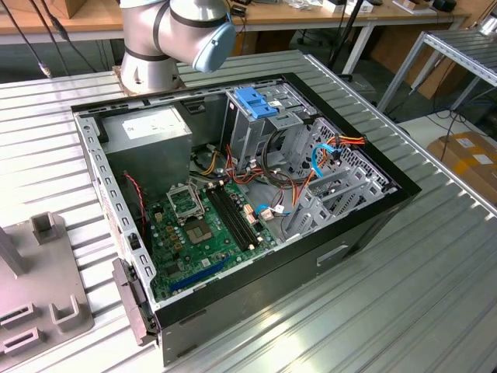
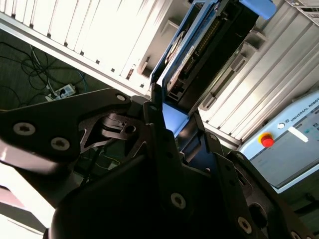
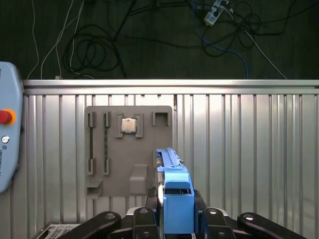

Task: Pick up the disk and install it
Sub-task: 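Pick up the disk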

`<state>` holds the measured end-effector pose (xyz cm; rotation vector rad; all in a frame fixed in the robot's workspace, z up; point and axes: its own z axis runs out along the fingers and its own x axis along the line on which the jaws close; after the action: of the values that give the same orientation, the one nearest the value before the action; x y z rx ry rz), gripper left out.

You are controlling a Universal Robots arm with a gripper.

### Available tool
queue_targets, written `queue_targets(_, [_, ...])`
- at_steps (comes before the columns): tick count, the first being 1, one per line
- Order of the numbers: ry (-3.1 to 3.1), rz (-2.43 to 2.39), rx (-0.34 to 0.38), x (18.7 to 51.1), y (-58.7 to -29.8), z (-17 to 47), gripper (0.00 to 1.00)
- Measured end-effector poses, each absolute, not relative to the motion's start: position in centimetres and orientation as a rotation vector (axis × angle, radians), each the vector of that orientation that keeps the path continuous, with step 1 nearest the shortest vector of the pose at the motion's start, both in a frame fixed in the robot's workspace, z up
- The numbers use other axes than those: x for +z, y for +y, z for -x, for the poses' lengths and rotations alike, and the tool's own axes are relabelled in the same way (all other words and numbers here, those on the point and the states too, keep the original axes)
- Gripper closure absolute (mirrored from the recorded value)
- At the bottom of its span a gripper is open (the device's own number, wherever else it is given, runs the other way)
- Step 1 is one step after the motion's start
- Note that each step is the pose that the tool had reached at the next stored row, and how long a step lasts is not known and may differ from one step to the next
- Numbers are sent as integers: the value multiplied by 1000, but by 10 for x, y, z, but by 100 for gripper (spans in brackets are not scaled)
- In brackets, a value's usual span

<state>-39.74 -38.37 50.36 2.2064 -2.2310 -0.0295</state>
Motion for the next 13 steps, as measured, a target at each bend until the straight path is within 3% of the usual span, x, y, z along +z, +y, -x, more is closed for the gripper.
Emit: queue_targets(13, [-2231,-2206,-29,503,-384,390,64])
